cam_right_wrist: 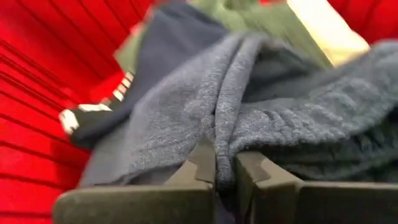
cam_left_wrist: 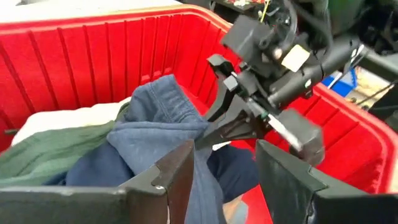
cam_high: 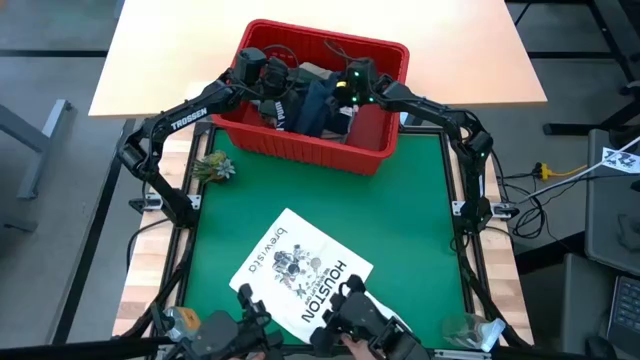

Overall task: Fold Laundry from Bin
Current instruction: Put the stacked clothes into the red organizer bin

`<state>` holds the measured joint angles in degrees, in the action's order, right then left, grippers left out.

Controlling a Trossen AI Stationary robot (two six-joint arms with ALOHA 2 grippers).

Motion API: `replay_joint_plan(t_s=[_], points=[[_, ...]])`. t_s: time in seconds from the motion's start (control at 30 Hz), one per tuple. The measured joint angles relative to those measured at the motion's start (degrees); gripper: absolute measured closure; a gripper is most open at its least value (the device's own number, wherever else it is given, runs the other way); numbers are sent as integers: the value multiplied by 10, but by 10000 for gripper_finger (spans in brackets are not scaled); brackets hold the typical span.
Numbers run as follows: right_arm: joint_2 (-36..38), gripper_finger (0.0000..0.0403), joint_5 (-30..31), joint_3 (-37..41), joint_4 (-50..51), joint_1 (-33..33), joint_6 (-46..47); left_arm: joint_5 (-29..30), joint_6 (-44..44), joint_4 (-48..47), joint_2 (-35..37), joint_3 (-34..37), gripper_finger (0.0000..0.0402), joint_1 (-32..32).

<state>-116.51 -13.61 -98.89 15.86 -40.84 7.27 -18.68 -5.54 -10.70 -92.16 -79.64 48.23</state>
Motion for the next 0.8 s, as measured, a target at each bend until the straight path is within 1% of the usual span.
replay_joint_plan(t_s=[0.03, 0.13, 0.2, 0.27, 0.43, 0.6, 0.8], points=[[0, 387, -7, 0, -14, 0, 4, 0, 10, 0, 0, 0, 237, 0], [0, 359, -11, 0, -48, 0, 43, 0, 32, -6, 0, 0, 237, -1], [0, 344, -11, 0, -58, 0, 50, 3, 42, -14, 0, 0, 237, -4], [0, 339, -11, 0, -64, 0, 50, 13, 54, -25, 0, 0, 237, -9], [0, 349, -11, 0, -64, 0, 51, 52, 77, -53, -7, 0, 237, -26], [0, 361, -11, 0, -64, 0, 51, 74, 78, -52, -27, 0, 237, -51], [1, 357, -11, 0, -64, 0, 51, 151, 78, -36, -53, 0, 237, -77]])
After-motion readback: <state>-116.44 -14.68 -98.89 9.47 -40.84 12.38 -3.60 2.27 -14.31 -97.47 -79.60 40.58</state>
